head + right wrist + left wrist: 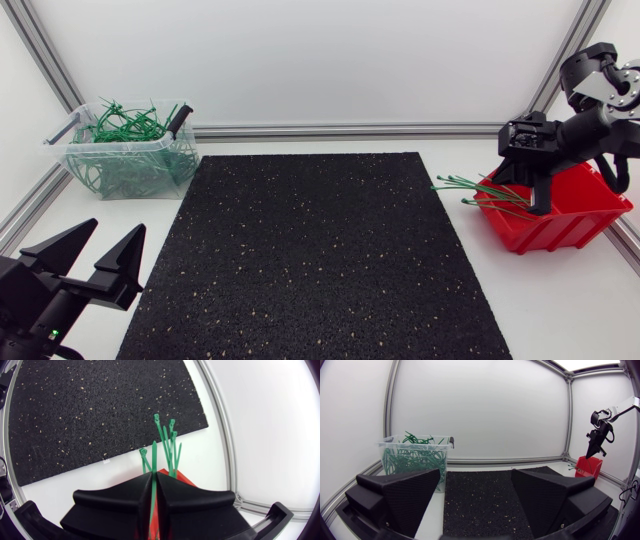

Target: Take a green cable tie from the red box, thread the tail through the head to close it, then place it in the transparent bin on the left.

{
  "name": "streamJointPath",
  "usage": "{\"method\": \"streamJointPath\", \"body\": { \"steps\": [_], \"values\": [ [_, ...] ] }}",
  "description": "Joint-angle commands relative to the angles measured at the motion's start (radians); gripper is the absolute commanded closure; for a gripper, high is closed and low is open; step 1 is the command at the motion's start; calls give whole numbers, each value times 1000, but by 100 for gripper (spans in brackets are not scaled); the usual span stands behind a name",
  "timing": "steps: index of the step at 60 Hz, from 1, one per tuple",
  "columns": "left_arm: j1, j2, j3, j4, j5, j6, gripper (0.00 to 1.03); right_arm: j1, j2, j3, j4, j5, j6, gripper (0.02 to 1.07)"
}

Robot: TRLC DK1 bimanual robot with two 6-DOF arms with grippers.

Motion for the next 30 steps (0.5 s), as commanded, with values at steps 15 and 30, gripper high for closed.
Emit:
{"method": "streamJointPath", "body": {
  "steps": [15, 30],
  "values": [
    [-9, 7, -43, -11, -3, -18, 4, 41, -201, 120, -125, -39, 142, 101],
    [-11, 9, -43, -16, -4, -18, 4, 144, -349, 229, -177, -39, 303, 101]
  ]
}}
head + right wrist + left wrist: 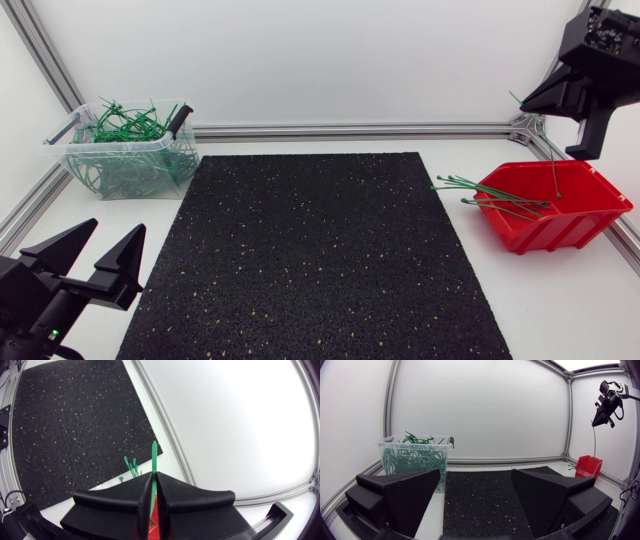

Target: Take a green cable tie from the red box, thread the tail through the head to close it, then place it in the transparent bin on the left.

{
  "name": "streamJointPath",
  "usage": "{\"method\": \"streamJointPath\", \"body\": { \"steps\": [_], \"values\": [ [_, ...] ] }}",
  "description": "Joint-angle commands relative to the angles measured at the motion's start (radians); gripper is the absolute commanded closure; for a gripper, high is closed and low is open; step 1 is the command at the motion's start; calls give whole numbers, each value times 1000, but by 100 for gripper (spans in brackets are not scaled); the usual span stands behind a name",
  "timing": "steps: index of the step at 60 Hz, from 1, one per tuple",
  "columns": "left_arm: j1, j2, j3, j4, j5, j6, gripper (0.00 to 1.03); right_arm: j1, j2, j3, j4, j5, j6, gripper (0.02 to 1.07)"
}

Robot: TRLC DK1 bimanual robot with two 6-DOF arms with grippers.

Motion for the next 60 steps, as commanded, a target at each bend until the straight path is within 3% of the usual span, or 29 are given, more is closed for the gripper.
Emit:
{"method": "streamJointPath", "body": {
  "steps": [1, 5, 13, 19, 26, 46, 60],
  "values": [
    [-11, 7, -41, -15, -4, -18, 4, 50, -65, 37, -34, 4, 75, 101],
    [-11, 9, -41, -15, -4, -18, 4, 119, -88, 46, -93, 38, 111, 101],
    [-9, 11, -41, -18, -9, -18, 4, 305, -152, 42, -96, 162, 198, 101],
    [-9, 23, -41, -20, -13, -18, 4, 572, -148, 38, -148, 391, 316, 101],
    [-12, 26, -41, -20, -13, -18, 4, 756, -103, 32, -171, 519, 446, 101],
    [-12, 37, -41, -20, -13, -18, 4, 902, 101, 34, -136, 533, 675, 101],
    [-12, 44, -41, -22, -13, -18, 4, 918, 305, 31, -7, 501, 761, 101]
  ]
}}
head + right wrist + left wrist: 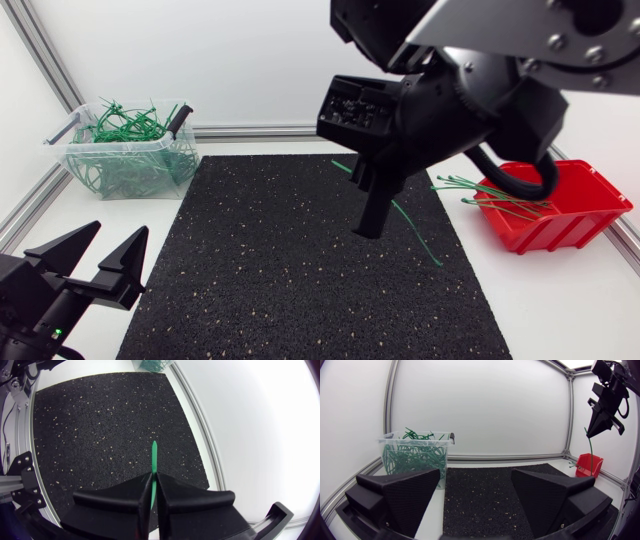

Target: Take a green cable tie from the red box, thread the tail through the head to close it, then place it in the transparent bin on the left.

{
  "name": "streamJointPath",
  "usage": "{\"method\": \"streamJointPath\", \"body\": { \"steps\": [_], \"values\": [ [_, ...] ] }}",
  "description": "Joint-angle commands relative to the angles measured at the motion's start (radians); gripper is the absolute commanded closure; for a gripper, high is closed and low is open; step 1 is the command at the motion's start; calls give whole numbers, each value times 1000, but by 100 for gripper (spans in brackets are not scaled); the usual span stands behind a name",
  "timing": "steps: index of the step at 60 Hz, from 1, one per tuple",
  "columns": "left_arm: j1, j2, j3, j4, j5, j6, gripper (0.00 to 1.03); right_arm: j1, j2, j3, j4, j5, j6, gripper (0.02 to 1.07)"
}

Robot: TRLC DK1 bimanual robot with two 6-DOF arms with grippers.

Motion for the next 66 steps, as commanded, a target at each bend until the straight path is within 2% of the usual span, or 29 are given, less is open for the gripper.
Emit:
{"method": "streamJointPath", "body": {
  "steps": [1, 26, 34, 54, 58, 66],
  "values": [
    [-6, 16, -41, -19, -5, -18, 4, 9, 88, -2, 42, -6, 51, 101],
    [-9, 19, -41, -21, -9, -18, 4, 23, 482, 86, 226, -72, 160, 101],
    [-13, 27, -41, -21, -9, -18, 4, 30, 587, 132, 235, -72, 176, 101],
    [-13, 32, -41, -24, -16, -18, 4, 64, 690, 179, 258, -65, 186, 101],
    [-14, 32, -41, -24, -18, -18, 4, 69, 696, 179, 261, -65, 186, 96],
    [-14, 32, -41, -24, -18, -18, 4, 86, 685, 178, 259, -70, 190, 67]
  ]
}}
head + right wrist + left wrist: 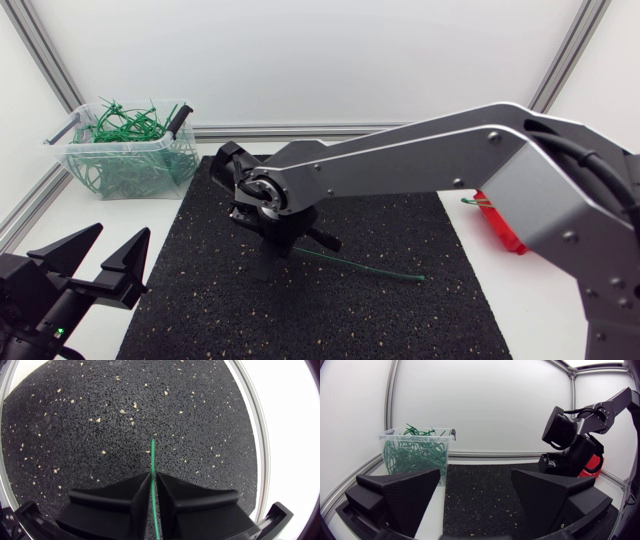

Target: Take a green cable tie from the red box, thread the tail through the head to close it, then place it in the transparent bin on the left.

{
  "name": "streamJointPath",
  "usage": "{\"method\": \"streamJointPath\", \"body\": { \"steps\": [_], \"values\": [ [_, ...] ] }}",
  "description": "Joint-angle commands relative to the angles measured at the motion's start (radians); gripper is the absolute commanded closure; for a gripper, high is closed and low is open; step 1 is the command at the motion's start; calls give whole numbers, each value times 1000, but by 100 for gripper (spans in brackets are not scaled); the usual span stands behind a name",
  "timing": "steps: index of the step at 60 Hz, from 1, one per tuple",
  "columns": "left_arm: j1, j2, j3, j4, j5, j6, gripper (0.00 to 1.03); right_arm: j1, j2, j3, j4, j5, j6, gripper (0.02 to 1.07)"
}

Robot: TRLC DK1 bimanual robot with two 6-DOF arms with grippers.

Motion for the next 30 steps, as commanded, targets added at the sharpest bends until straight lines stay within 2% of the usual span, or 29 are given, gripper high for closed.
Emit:
{"method": "streamJointPath", "body": {
  "steps": [1, 3, 11, 23, 30],
  "values": [
    [-8, 10, -41, -21, -1, -12, 4, 21, 15, 17, 3, -7, 28, 63],
    [-9, 10, -41, -21, -2, -12, 4, 24, 6, 14, 3, -7, 28, 55],
    [-9, 10, -41, -21, -2, -12, 4, 27, -48, -6, -2, -14, 26, 41],
    [-11, 13, -41, -23, -2, -12, 4, -13, -186, -122, -5, -21, 8, 41],
    [-11, 15, -39, -24, -4, -12, 4, -79, -293, -245, 0, -63, -11, 42]
  ]
}}
